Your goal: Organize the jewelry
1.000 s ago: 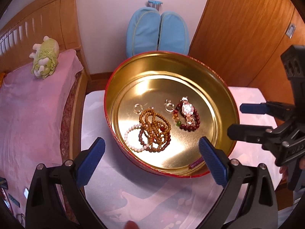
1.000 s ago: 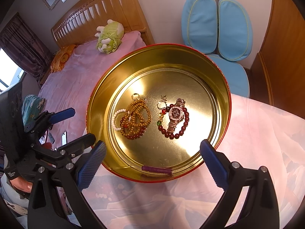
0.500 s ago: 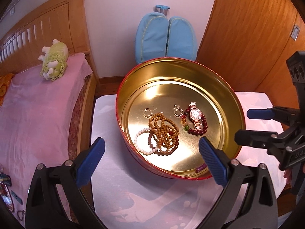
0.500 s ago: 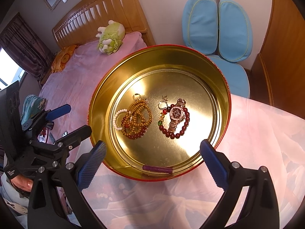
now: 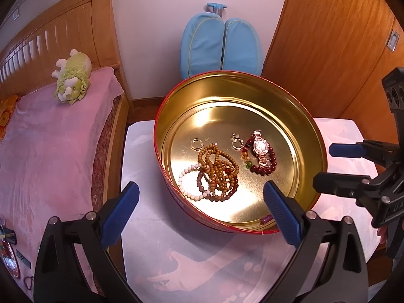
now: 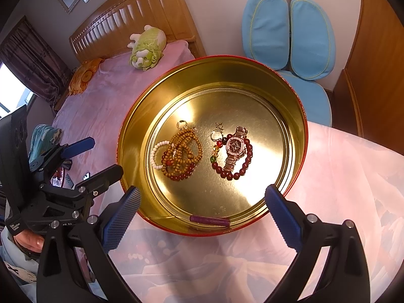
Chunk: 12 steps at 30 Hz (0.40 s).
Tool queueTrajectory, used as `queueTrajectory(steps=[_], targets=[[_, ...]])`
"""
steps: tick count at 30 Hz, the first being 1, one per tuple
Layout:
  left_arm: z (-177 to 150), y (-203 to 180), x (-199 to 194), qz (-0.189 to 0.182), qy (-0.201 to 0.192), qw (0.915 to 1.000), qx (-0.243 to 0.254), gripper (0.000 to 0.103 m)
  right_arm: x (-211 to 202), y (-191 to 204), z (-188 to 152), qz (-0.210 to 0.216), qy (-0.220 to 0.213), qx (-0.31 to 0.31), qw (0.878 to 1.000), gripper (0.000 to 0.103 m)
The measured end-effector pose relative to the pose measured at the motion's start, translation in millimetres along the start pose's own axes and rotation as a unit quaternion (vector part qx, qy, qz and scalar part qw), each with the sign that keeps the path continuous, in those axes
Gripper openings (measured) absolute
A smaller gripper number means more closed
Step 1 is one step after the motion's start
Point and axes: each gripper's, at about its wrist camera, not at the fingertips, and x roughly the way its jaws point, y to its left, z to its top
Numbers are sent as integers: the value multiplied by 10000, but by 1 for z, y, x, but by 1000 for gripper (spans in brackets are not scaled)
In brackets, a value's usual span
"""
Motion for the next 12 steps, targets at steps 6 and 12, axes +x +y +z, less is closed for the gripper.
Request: queueTrajectory(steps=[6, 12], targets=[[-3, -7, -4, 63, 64, 9999, 60, 96, -4, -1, -7, 64, -29, 20, 10000, 99], [-4, -27, -9, 214, 190, 9993, 234, 96, -14, -14, -21, 234, -181, 198, 9994, 99]])
